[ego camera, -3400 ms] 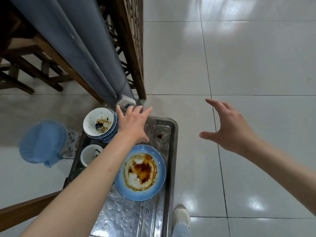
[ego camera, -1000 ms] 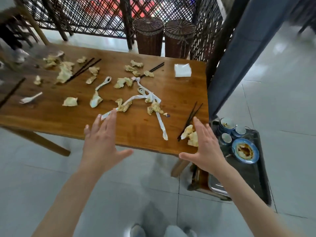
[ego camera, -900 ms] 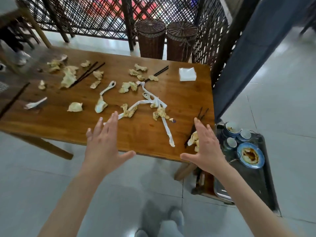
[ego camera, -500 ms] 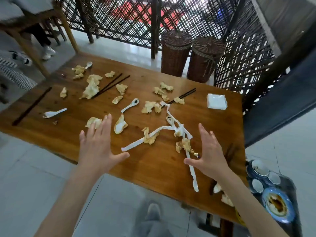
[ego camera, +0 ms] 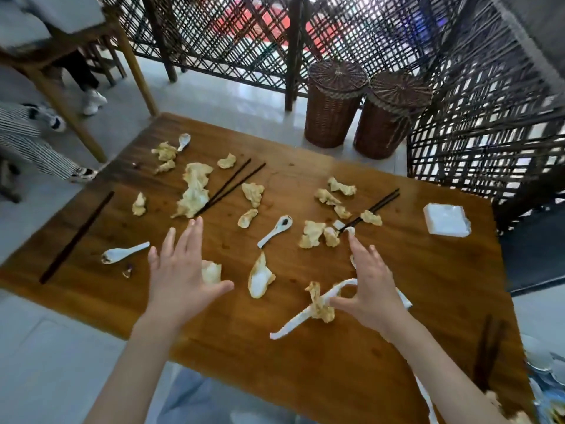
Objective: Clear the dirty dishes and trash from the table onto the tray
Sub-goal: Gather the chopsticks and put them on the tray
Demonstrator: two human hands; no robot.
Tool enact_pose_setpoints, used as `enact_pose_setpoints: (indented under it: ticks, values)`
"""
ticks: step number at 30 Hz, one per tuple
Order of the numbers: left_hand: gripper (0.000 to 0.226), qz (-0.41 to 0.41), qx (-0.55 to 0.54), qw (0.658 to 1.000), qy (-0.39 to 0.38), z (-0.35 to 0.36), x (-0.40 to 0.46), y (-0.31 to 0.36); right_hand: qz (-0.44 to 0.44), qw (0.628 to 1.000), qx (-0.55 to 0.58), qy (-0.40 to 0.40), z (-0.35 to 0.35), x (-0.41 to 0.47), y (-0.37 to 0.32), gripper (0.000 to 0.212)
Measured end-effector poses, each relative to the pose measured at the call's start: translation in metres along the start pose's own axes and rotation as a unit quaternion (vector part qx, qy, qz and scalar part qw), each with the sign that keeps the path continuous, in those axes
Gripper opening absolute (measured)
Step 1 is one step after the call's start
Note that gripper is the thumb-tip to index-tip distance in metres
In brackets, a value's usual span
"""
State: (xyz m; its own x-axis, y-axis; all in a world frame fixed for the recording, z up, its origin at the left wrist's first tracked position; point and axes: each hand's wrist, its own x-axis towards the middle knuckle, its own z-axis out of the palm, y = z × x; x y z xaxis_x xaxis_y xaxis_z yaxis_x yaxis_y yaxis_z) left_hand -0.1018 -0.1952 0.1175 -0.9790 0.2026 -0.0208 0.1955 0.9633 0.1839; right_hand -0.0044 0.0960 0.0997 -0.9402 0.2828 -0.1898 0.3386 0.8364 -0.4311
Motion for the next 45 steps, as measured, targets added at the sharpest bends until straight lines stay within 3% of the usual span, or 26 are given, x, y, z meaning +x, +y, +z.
enact_pose_setpoints:
  ticks: [15, 22, 29, 36, 45]
  values:
    - [0.114, 0.085, 0.088, 0.992, -0.032, -0.017, 0.131, -0.219, 0.096, 0.994, 0.054, 0.011, 0.112, 0.049, -0.198, 0.124]
    - [0.082, 0.032, 0.061, 0.997, -0.042, -0.006, 0.14, -0.29, 0.096, 0.994, 0.051, 0.012, 0.147, 0.052, -0.259, 0.127]
    - [0.073, 0.025, 0.05, 0.997, -0.061, 0.01, 0.142, -0.342, 0.095, 0.995, 0.021, 0.007, 0.176, 0.052, -0.299, 0.124]
    - [0.046, 0.02, 0.052, 0.997, -0.056, 0.044, 0.158, -0.379, 0.121, 0.993, -0.008, 0.011, 0.206, 0.047, -0.325, 0.125]
    - [0.037, -0.016, 0.082, 0.993, -0.08, 0.066, 0.189, -0.396, 0.113, 0.993, -0.009, 0.028, 0.22, 0.048, -0.347, 0.124]
